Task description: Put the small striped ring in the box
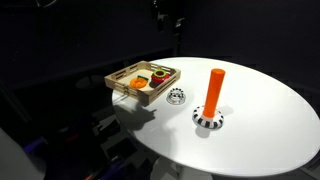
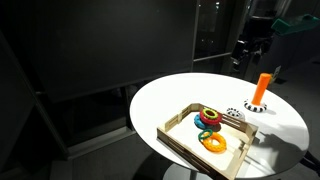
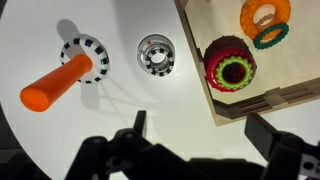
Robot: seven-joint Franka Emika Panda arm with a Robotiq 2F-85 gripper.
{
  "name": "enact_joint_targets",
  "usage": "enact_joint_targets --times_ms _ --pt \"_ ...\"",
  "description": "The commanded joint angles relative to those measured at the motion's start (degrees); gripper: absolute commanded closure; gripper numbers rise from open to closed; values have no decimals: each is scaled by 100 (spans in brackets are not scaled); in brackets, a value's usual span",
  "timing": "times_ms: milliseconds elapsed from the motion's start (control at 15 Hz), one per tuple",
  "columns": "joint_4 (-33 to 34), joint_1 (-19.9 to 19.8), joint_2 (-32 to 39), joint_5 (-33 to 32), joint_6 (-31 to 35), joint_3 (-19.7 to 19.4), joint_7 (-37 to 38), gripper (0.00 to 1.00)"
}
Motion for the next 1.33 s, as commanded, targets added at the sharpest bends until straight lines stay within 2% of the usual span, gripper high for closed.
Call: enact_joint_targets --times_ms 0,133,600,733,1267 --pt "105 44 285 271 177 -203 -462 0" --pt "11 77 221 119 151 -204 -258 0" --pt "9 109 278 121 163 -220 -268 0" --pt "202 101 513 126 -67 -230 -239 0" --pt "639 135 1458 -188 -100 -446 289 0"
